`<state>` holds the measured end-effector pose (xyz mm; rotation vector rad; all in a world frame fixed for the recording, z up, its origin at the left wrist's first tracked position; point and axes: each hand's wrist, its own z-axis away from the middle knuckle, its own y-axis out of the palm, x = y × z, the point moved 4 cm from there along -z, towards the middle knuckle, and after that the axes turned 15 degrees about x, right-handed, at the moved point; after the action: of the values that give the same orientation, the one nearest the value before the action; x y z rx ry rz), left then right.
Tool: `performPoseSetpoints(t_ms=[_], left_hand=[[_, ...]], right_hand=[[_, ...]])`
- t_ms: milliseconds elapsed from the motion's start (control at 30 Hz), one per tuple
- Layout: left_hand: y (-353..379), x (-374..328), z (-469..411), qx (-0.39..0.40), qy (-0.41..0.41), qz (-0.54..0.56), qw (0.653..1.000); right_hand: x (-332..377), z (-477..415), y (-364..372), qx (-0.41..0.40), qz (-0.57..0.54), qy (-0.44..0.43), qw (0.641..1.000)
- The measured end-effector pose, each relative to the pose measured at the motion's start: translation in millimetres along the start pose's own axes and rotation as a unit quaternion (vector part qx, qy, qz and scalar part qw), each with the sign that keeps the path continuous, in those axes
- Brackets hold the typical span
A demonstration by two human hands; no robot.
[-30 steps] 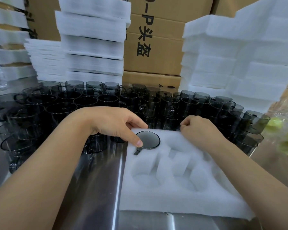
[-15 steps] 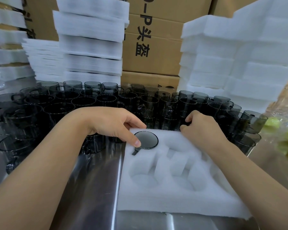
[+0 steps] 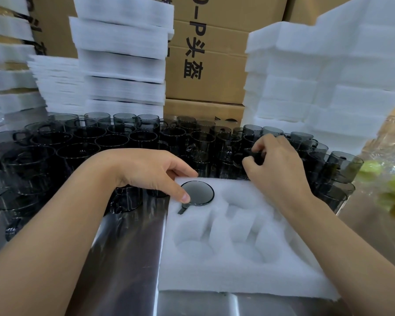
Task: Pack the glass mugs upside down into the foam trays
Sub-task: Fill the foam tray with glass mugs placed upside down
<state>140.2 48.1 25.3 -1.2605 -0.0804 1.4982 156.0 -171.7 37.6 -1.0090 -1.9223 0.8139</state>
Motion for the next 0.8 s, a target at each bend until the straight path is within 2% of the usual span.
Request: performPoseSetpoints(t_ms=[100,233,333,400,567,800], left_hand=[[-1,-2,2,-0.012,-0.005,-0.014,1.0],[-6,-13,1,-0.131,0.044,0.036,0.99],[-7,-26,-4,-0.266,0.13,0.079,0.952],[-3,-33,-7,-0.307,0.188,0.102,0.927],[9,-44,-11,-0.319,0.272,0.135,0.898],[25,-40,-23,-0.322,0.267,0.094,0.903]], right_hand=[[9,2,-4,-0.032,-0.025,-0.066,0.997],[21,11,-10,-0.059,-0.082,-0.157,0.982],[31,18,-12,-0.065,-0.092,-0.232,0.966],[36,21,-13,-0.076,-0.081,-0.266,0.958],[35,22,-18,-0.105,-0.079,-0.269,0.954],[36,22,-16,-0.076,-0.081,-0.267,0.957]])
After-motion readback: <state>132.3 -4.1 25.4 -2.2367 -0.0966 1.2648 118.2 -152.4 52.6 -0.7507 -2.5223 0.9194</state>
